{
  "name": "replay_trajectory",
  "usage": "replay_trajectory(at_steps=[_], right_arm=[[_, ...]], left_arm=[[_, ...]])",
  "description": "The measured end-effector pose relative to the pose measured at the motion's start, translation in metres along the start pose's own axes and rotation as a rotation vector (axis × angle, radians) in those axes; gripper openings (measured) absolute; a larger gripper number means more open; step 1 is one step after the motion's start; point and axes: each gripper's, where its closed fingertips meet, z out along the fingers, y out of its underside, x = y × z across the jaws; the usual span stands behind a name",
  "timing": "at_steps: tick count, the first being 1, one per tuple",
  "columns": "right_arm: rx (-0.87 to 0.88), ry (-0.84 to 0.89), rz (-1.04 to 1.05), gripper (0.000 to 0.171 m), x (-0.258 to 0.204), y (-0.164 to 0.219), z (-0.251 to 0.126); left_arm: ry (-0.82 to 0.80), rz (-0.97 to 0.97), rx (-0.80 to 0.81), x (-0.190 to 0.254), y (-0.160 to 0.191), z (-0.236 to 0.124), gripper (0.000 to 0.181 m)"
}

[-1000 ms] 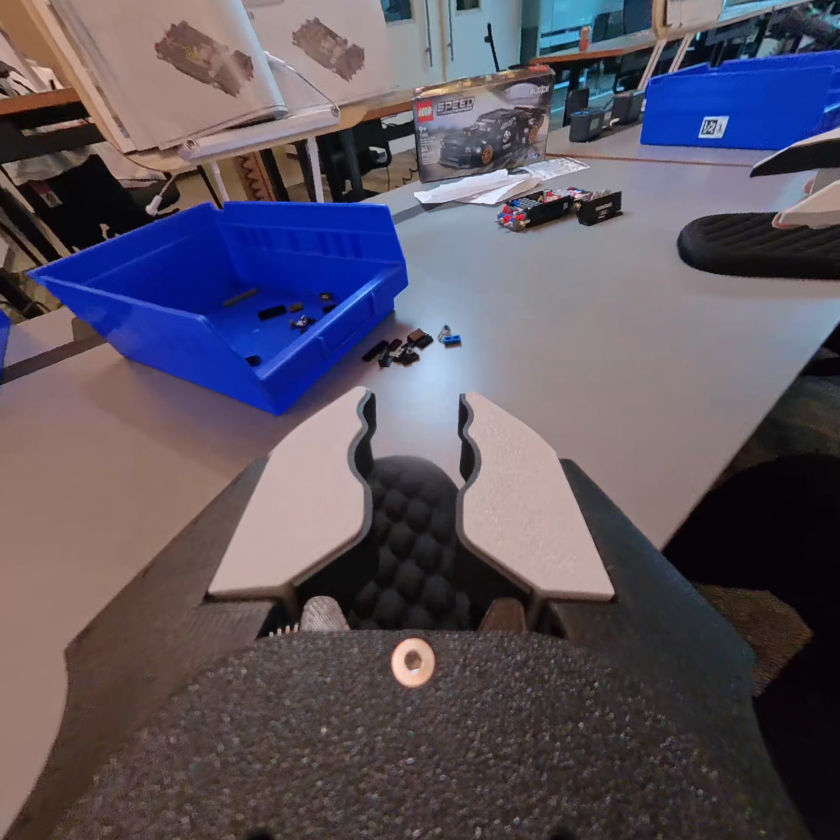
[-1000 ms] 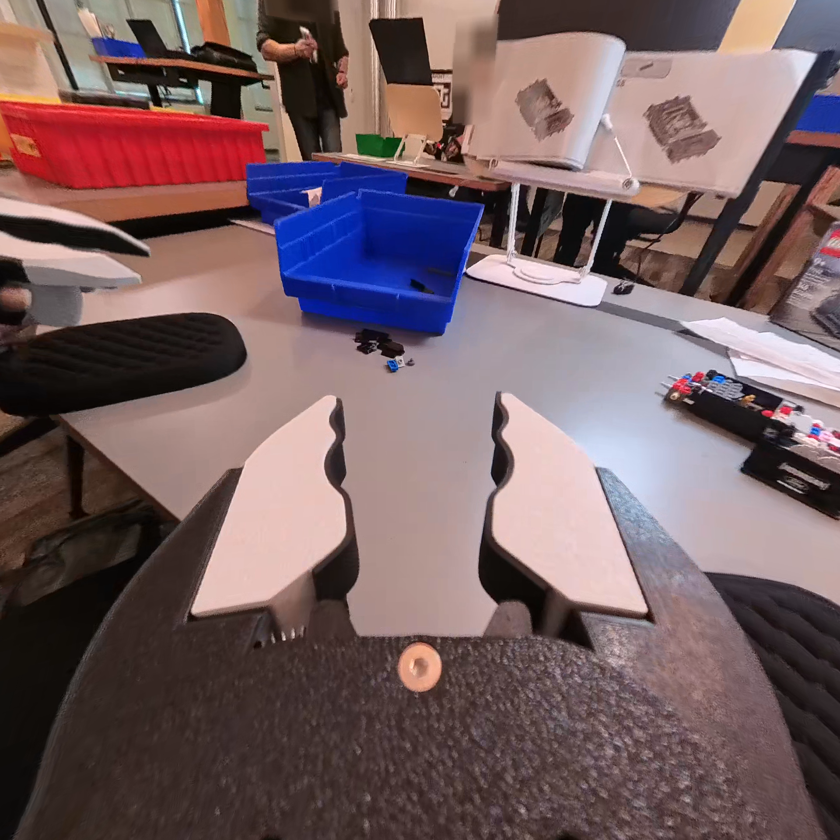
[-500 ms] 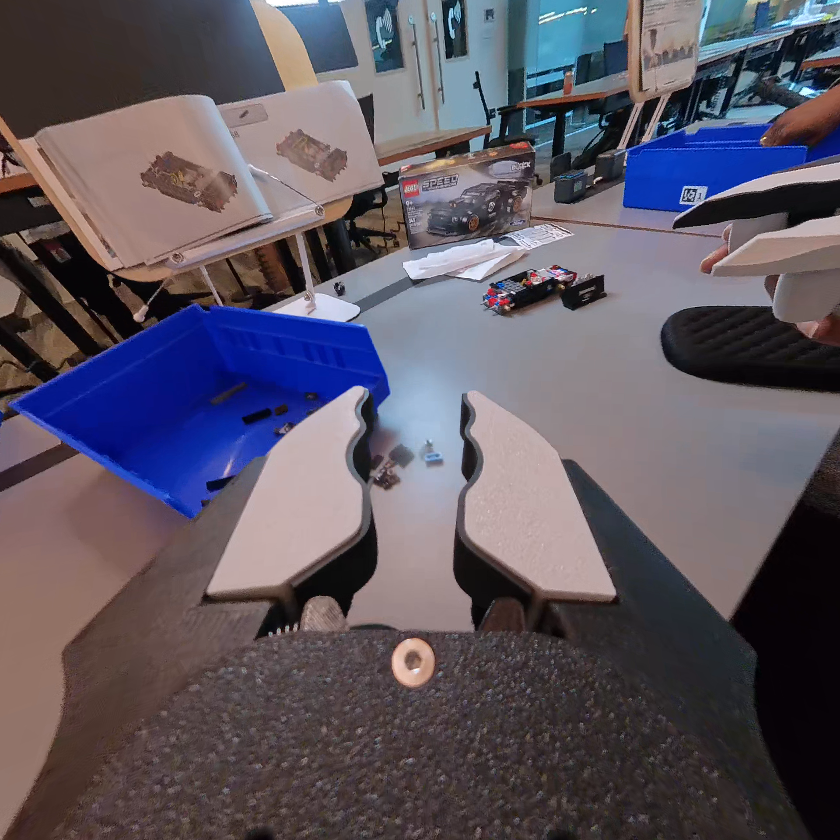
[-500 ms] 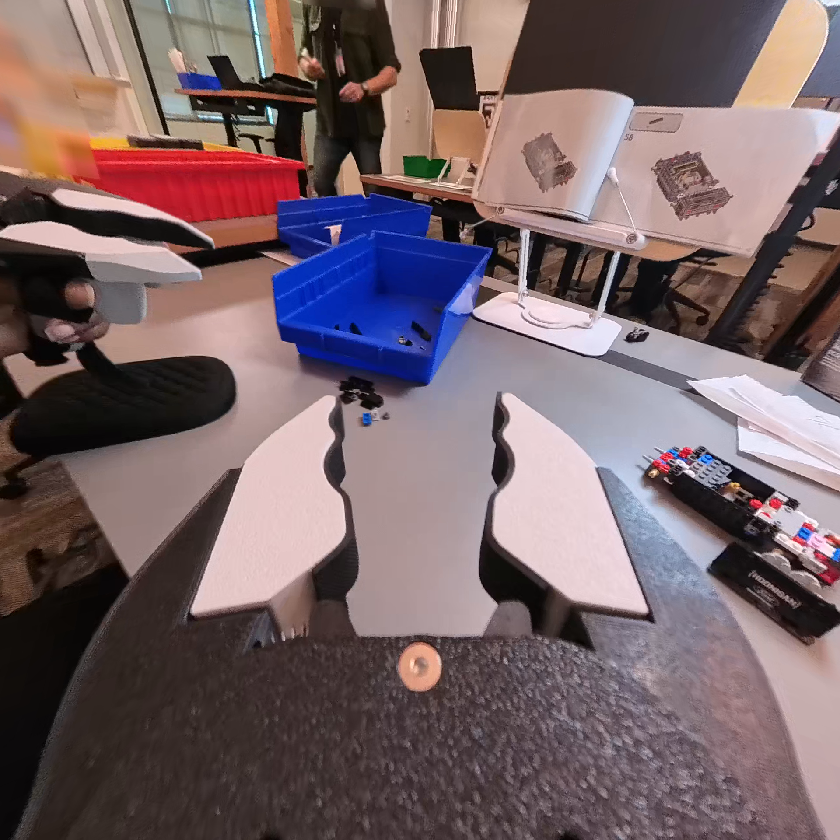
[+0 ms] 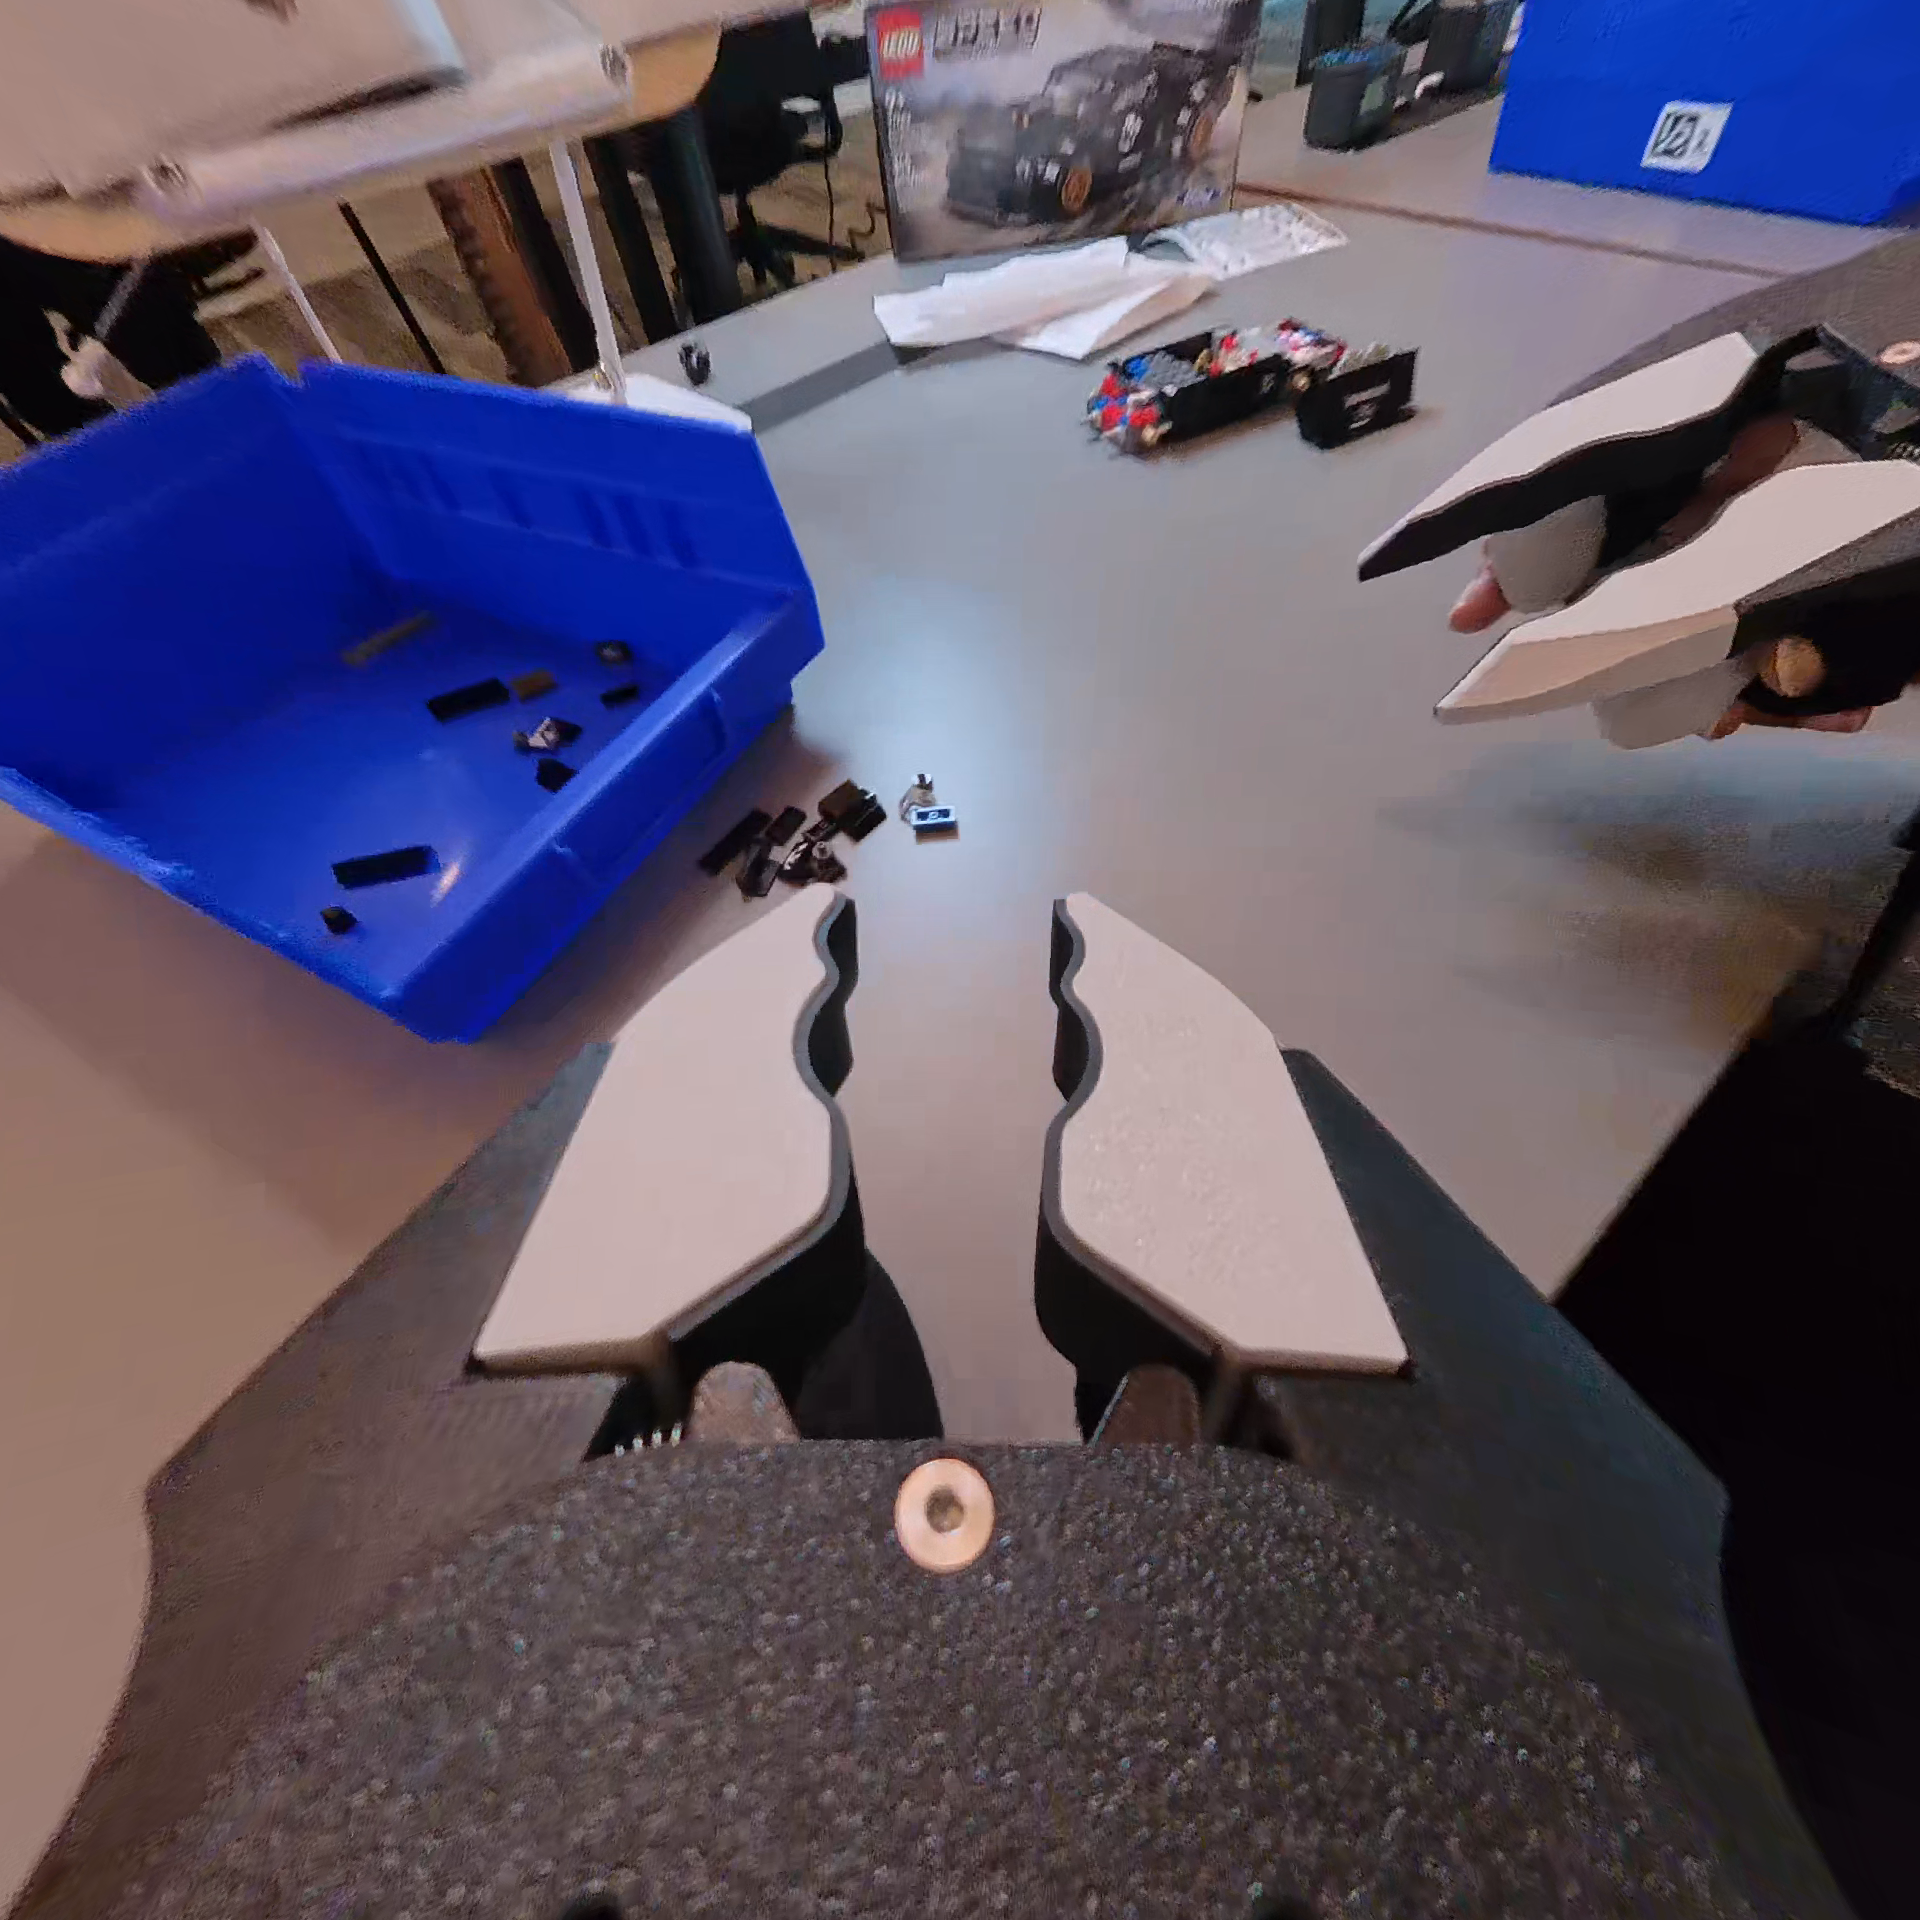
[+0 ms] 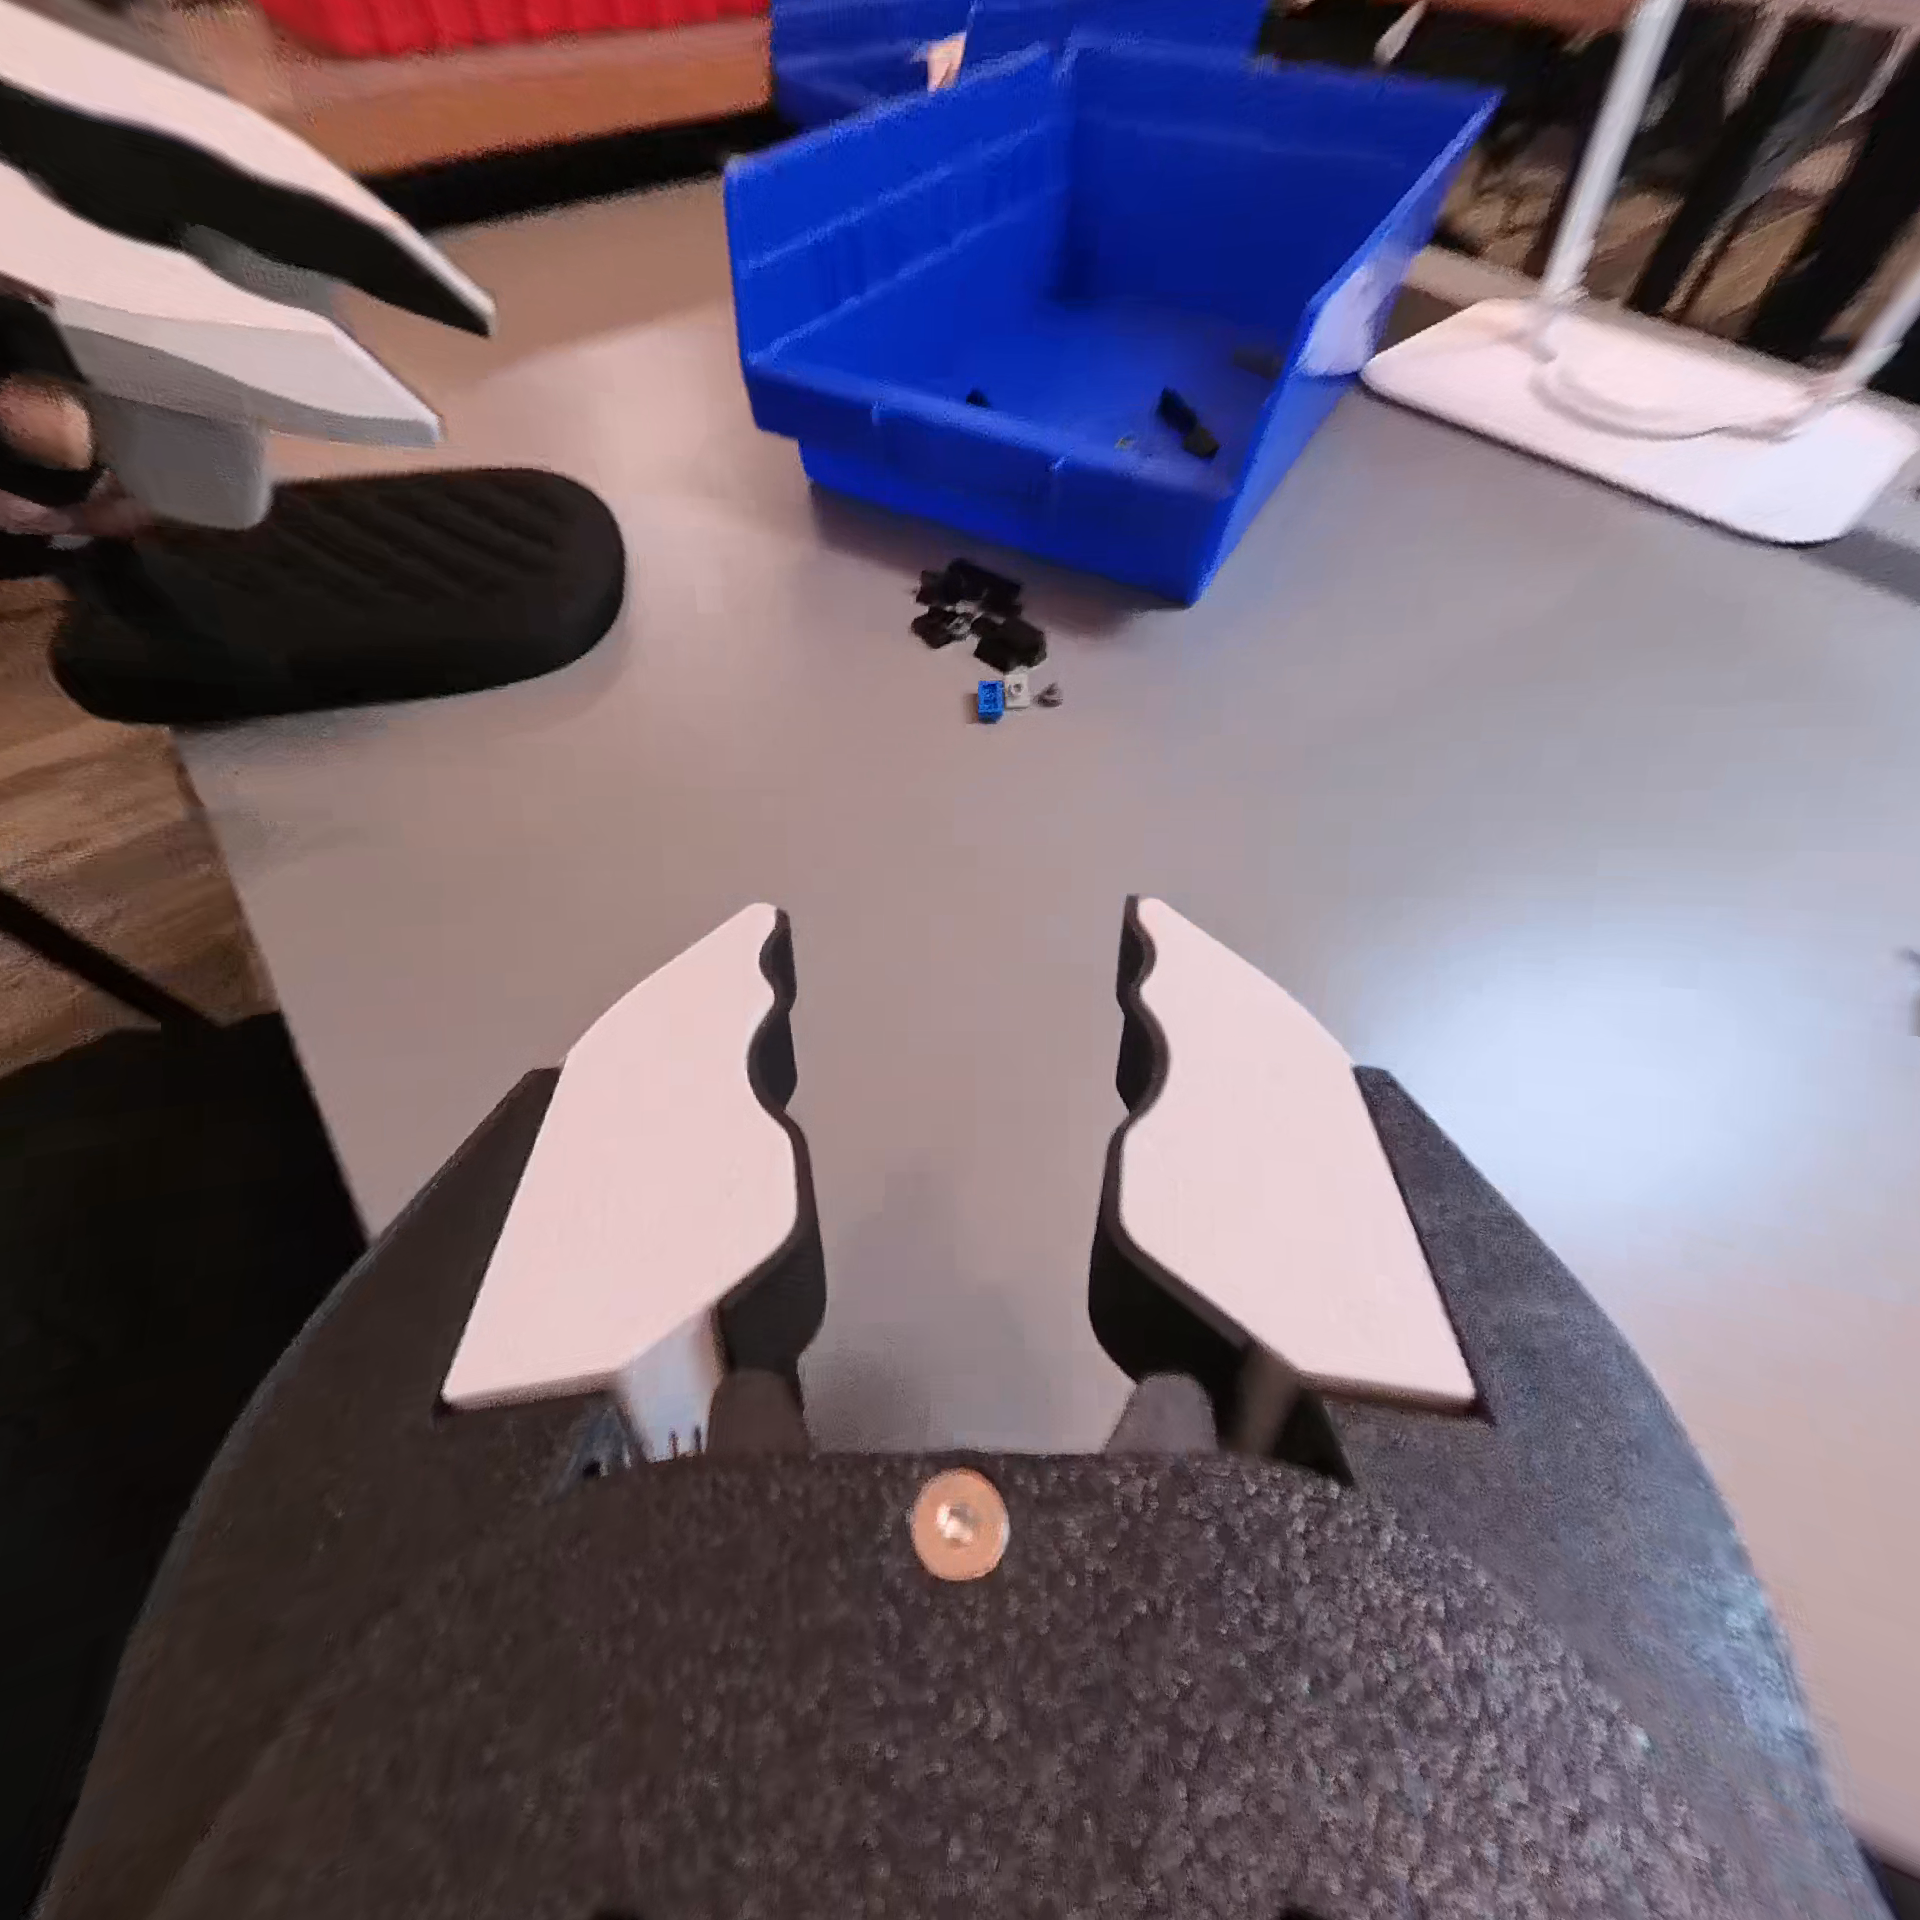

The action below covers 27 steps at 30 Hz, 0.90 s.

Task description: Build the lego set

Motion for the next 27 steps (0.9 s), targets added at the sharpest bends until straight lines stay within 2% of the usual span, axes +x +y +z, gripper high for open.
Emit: replay_trajectory(at_steps=[5,10,16,19,27], right_arm=[[-0.143,-0.177,-0.114,0.054,0.017,-0.002,0.077],[-0.313,-0.318,-0.121,0.049,0.019,0.001,0.134],[-0.465,-0.250,-0.191,0.048,0.021,0.007,0.147],[-0.475,-0.199,-0.155,0.046,0.021,0.006,0.150],[-0.483,-0.141,-0.113,0.025,0.020,0.005,0.153]], left_arm=[[0.005,-0.022,-0.030,-0.035,0.008,0.052,0.034],[0.007,-0.048,-0.044,-0.068,0.006,0.075,0.034],[0.032,-0.050,-0.023,-0.085,-0.006,0.071,0.033],[0.058,-0.034,-0.023,-0.089,-0.006,0.069,0.033],[0.141,-0.006,0.032,-0.090,-0.016,0.076,0.031]])
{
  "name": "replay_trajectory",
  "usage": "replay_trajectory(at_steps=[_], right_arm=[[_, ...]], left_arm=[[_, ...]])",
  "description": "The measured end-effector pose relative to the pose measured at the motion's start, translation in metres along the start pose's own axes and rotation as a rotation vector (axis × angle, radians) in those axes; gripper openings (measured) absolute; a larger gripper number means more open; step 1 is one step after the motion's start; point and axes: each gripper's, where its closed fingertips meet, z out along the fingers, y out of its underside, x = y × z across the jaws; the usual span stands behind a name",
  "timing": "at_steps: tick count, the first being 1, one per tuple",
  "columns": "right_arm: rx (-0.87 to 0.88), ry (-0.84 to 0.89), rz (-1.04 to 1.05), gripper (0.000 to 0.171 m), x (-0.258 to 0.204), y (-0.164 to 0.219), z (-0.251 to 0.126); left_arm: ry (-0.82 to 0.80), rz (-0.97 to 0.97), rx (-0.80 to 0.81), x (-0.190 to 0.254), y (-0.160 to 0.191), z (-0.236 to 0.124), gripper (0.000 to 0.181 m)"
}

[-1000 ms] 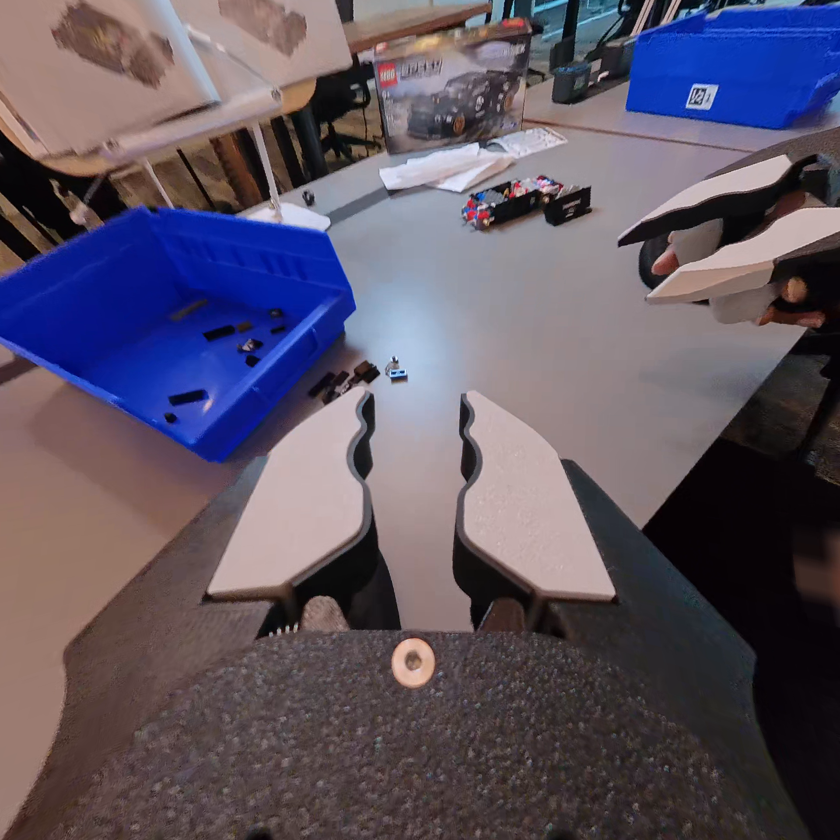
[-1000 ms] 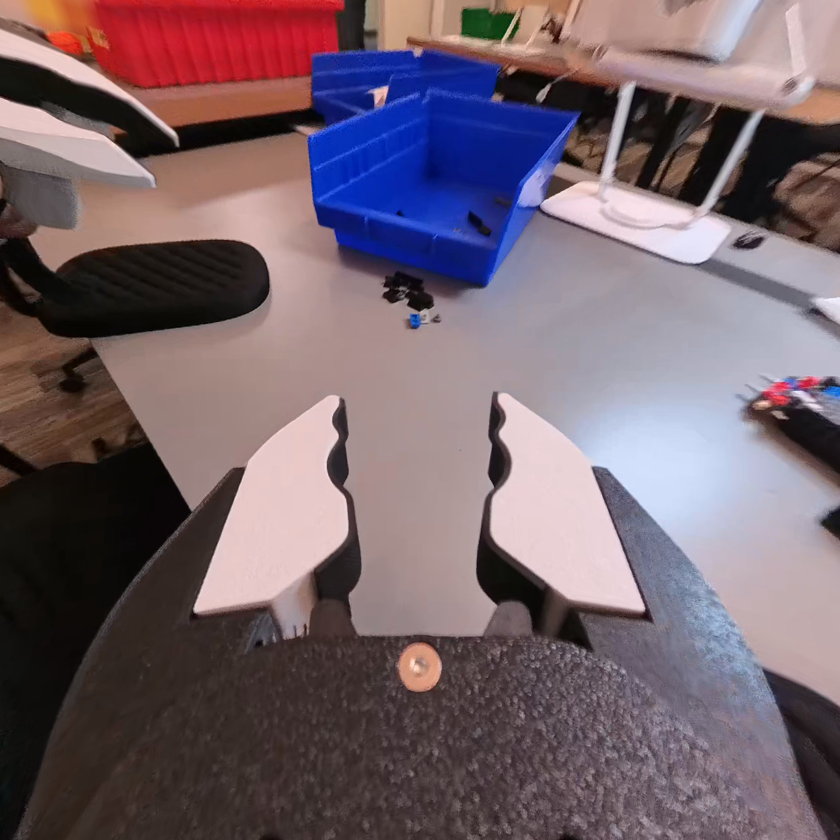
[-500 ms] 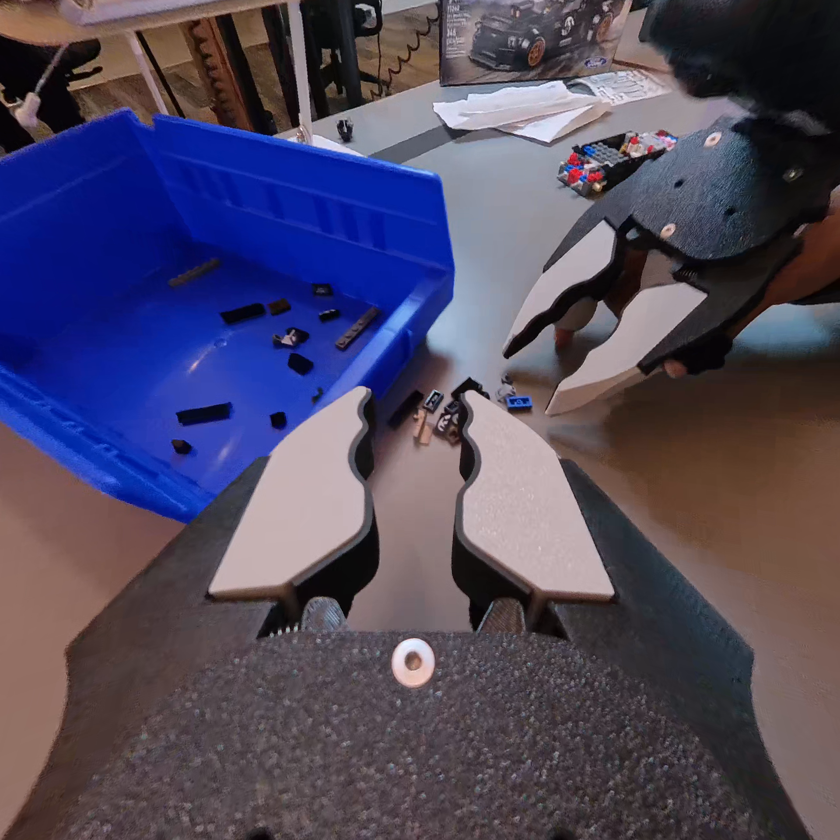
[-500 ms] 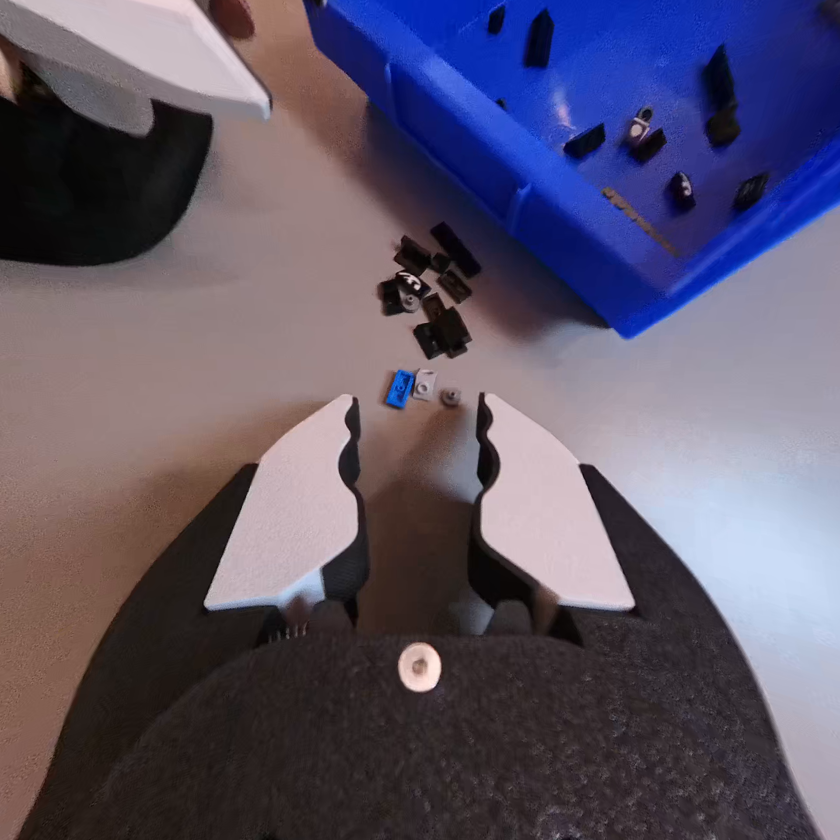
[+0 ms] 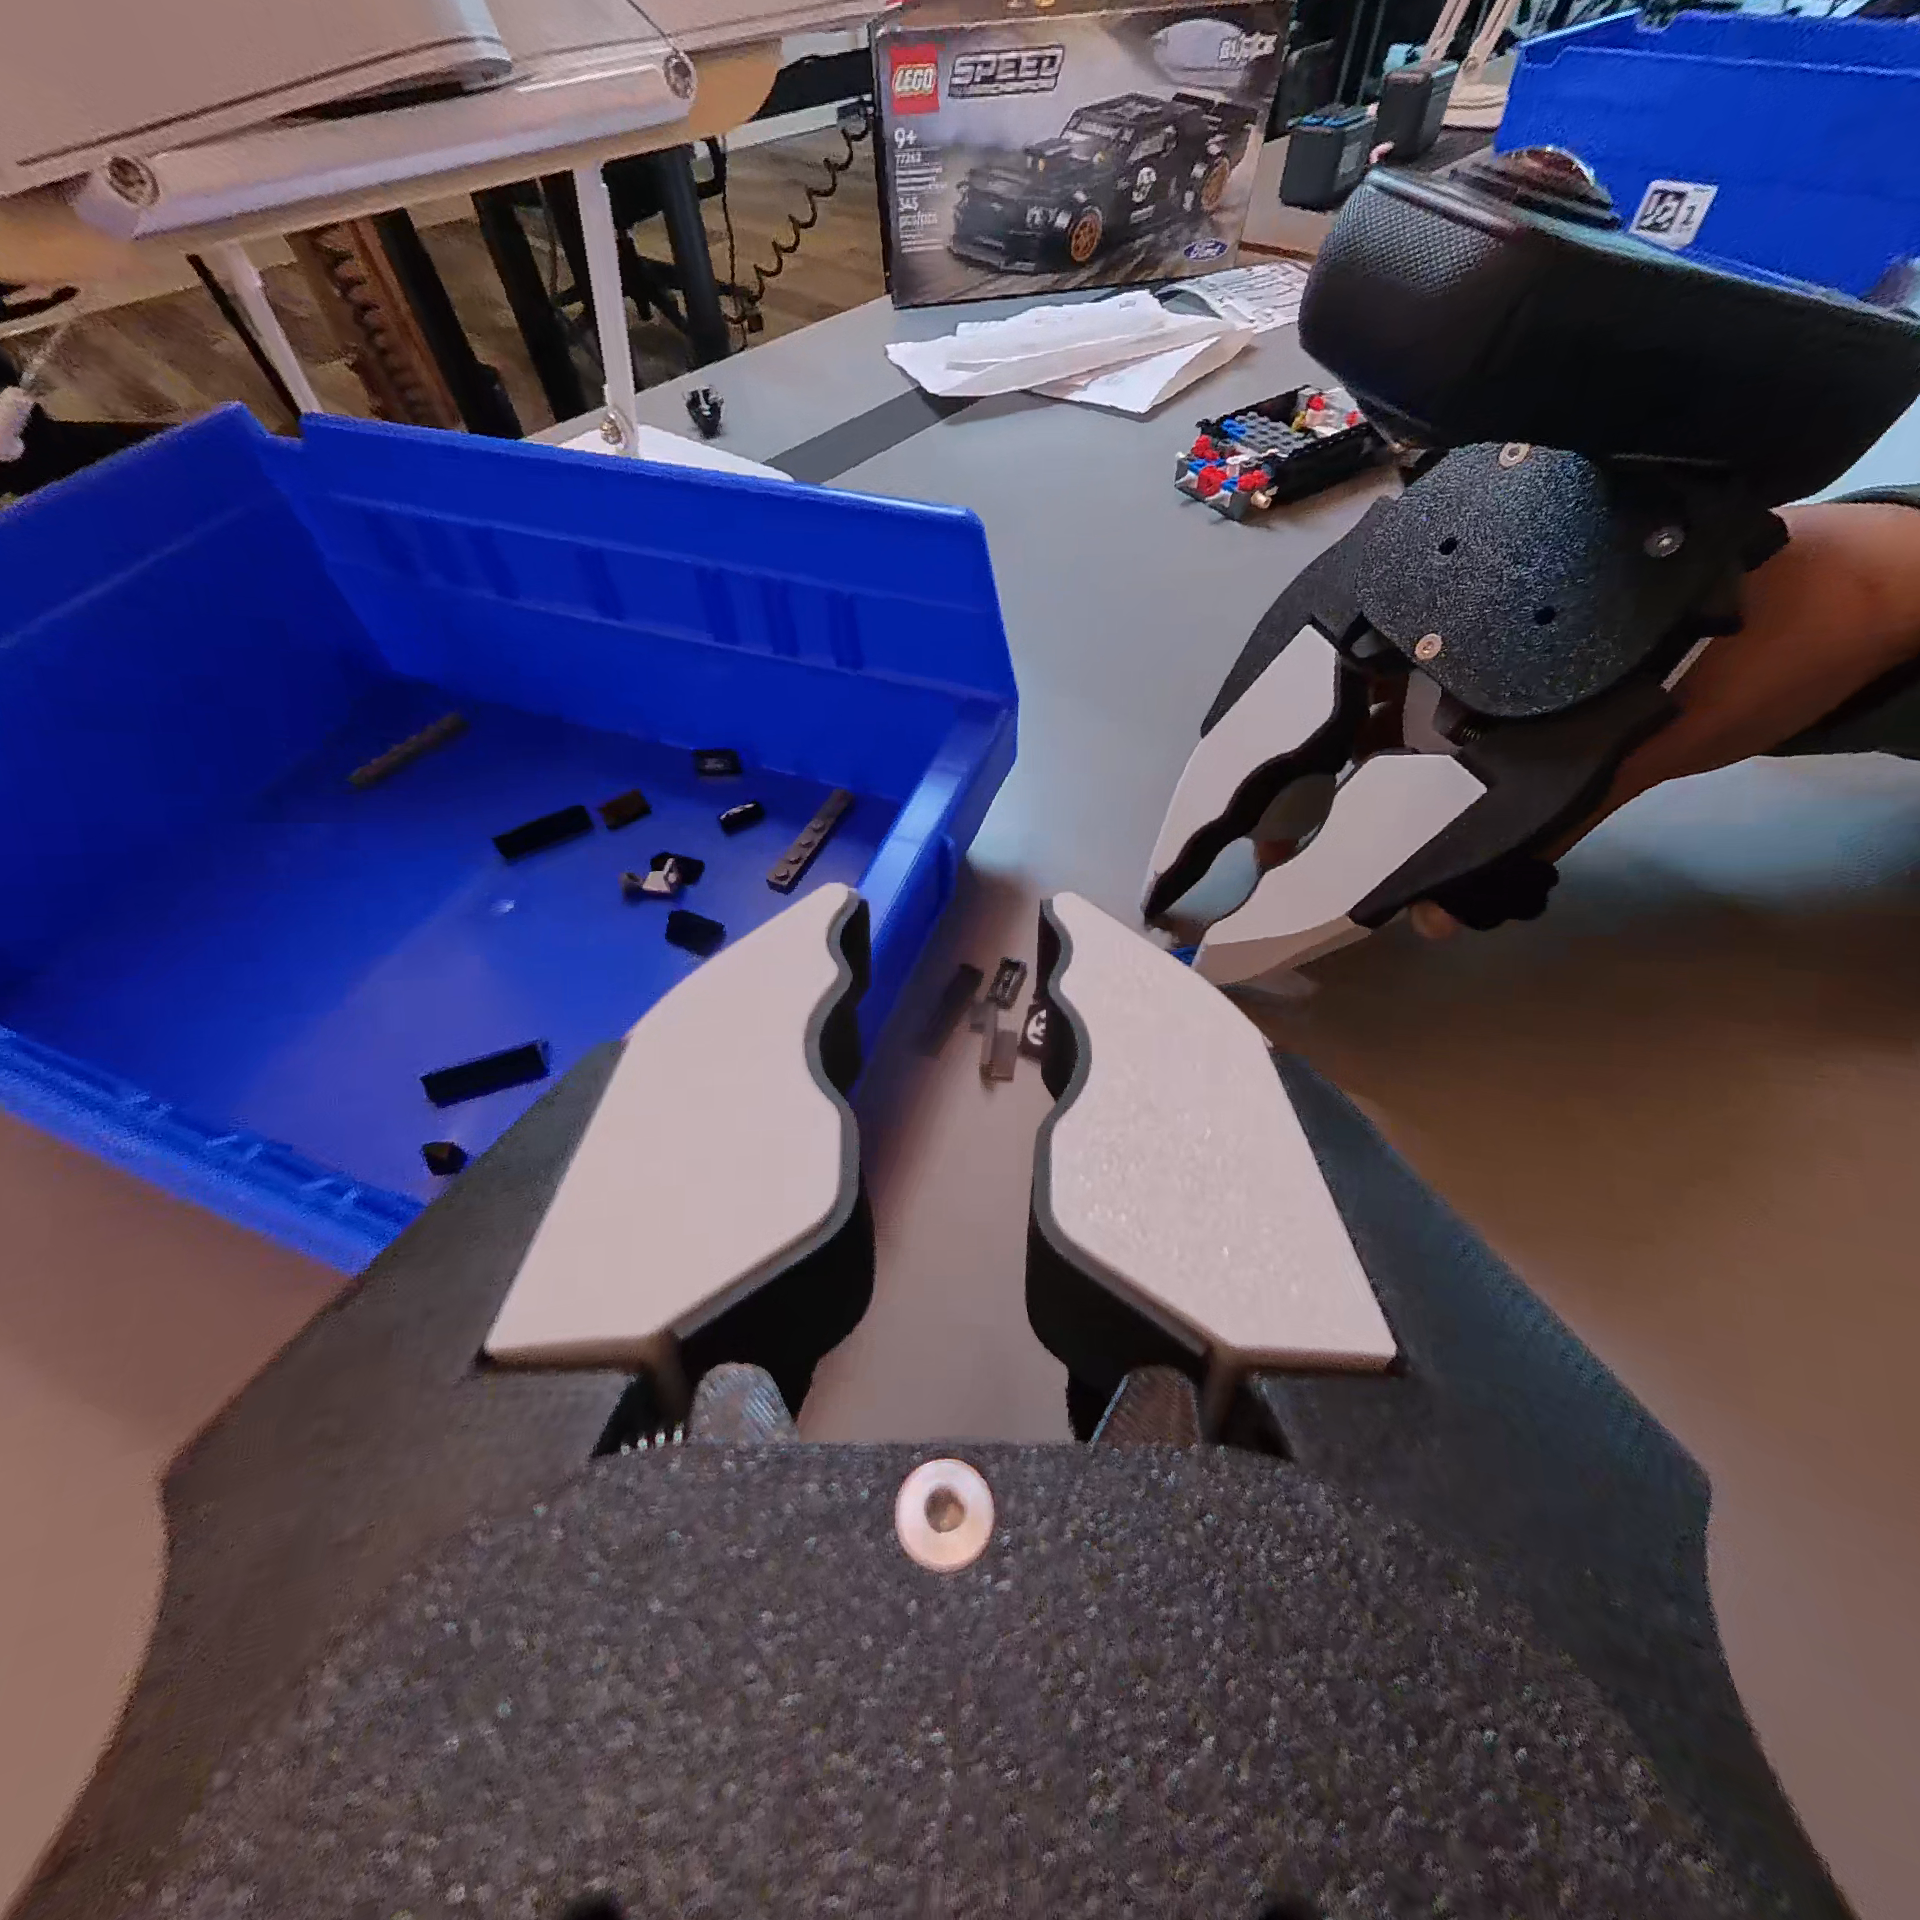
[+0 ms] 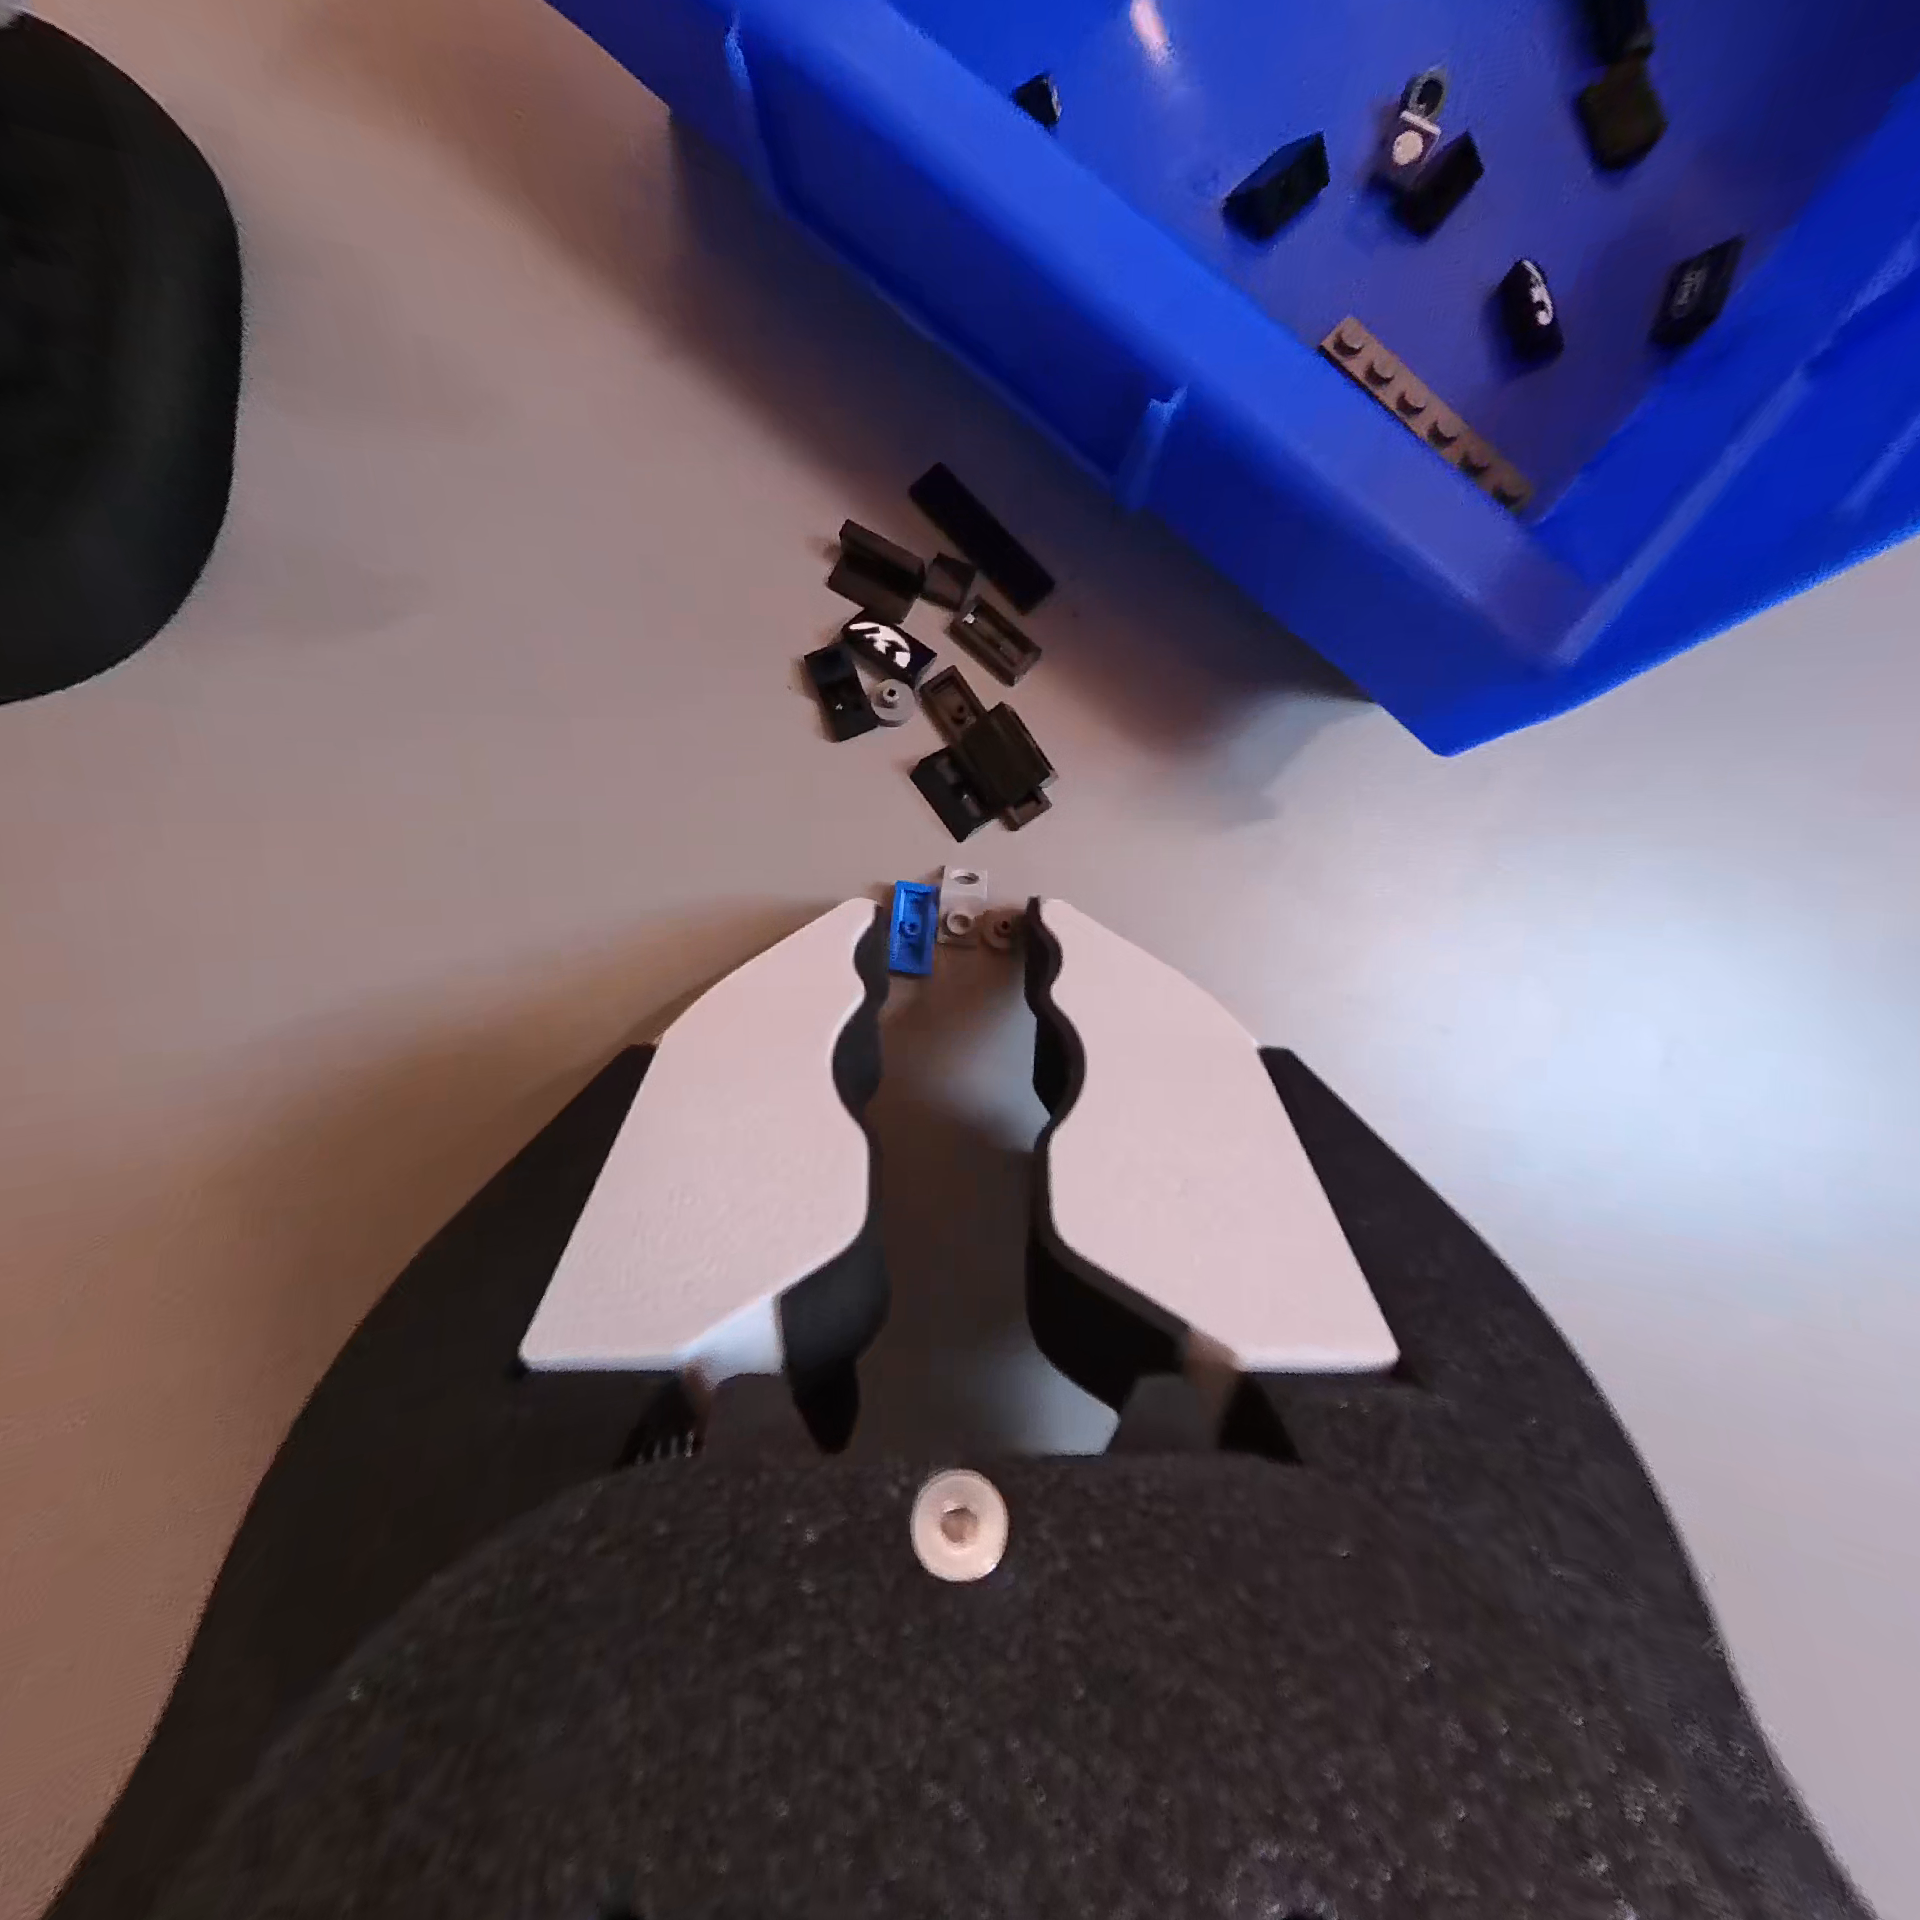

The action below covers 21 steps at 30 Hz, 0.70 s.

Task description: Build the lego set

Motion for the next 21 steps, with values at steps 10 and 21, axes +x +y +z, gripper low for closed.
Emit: replay_trajectory(at_steps=[10,21], right_arm=[[0.025,-0.060,-0.103,0.023,-0.001,0.004,-0.004],[0.219,-0.254,-0.232,0.015,0.009,-0.011,-0.037]], left_arm=[[0.068,0.014,-0.069,0.030,0.022,0.019,0.029],[0.050,0.035,-0.137,0.036,0.022,0.045,0.025]])
